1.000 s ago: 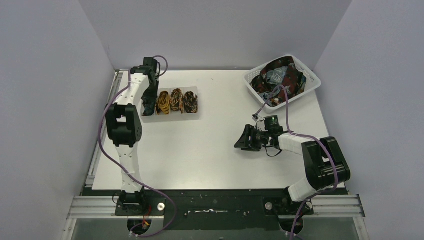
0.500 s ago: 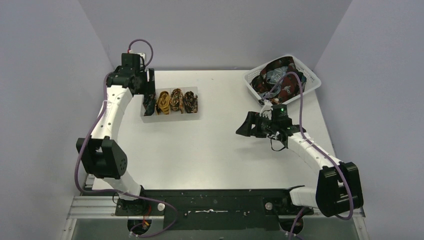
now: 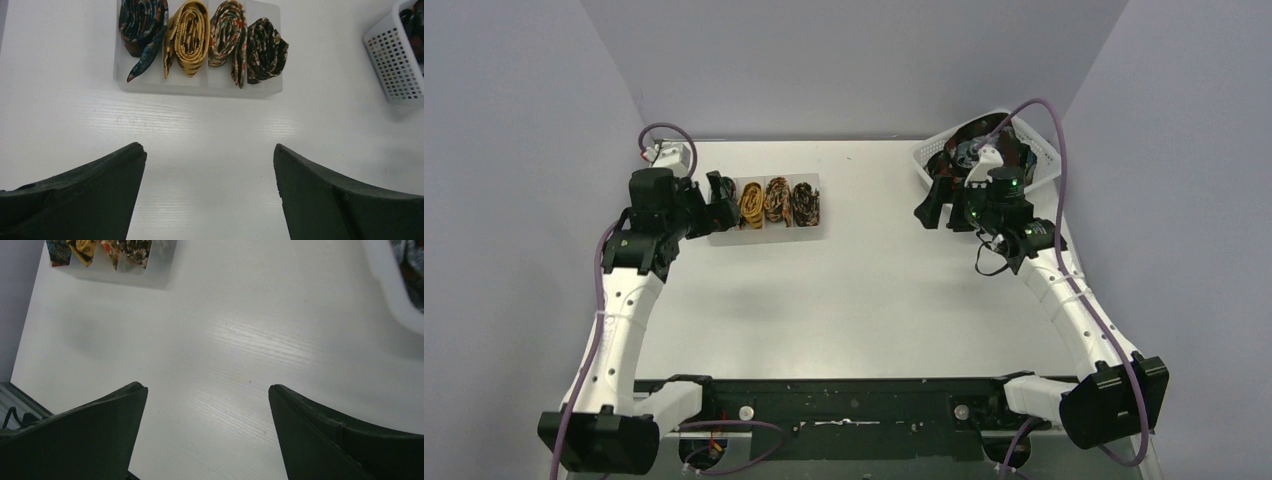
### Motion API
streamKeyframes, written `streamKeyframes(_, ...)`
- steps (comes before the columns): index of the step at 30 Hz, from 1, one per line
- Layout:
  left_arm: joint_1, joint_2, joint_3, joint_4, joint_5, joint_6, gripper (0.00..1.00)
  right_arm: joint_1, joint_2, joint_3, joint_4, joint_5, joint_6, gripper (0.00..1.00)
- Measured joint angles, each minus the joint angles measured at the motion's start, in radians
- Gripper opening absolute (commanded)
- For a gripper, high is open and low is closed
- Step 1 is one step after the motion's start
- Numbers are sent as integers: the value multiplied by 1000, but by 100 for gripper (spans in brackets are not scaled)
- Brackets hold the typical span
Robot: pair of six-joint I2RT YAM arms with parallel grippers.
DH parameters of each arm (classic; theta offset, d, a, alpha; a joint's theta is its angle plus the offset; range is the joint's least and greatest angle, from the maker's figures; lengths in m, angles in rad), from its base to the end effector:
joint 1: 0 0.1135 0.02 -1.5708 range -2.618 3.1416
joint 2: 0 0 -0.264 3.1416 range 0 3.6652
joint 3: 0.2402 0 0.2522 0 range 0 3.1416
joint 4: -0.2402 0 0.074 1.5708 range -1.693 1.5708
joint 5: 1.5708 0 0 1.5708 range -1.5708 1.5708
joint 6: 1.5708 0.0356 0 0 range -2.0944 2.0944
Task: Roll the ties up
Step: Reset both arms
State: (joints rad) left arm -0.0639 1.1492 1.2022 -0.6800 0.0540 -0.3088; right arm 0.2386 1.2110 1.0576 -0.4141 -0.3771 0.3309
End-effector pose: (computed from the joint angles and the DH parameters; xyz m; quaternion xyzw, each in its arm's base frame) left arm 0.2415 -0.0174 0.3630 -0.0966 0.8852 -0.1078 0.4421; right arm 0.2579 0.0762 0.3249 -0.0503 0.8645 0.2904 0.4072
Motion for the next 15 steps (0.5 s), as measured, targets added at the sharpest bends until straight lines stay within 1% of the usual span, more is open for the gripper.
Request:
streamKeyframes(3, 0, -100, -34, 23, 3, -54, 97, -4, -11, 75, -27, 82, -14, 100)
streamKeyframes(6, 0, -157, -85, 26, -10, -89, 97, -4, -36, 128, -48, 158, -26, 100)
streamKeyframes(11, 0, -228, -158, -23, -55, -125, 97, -4, -89, 139, -66, 275, -38, 100)
streamKeyframes(15, 0, -275, -166, -52, -85, -130, 97, -4, -97, 139, -69, 329, -48, 100)
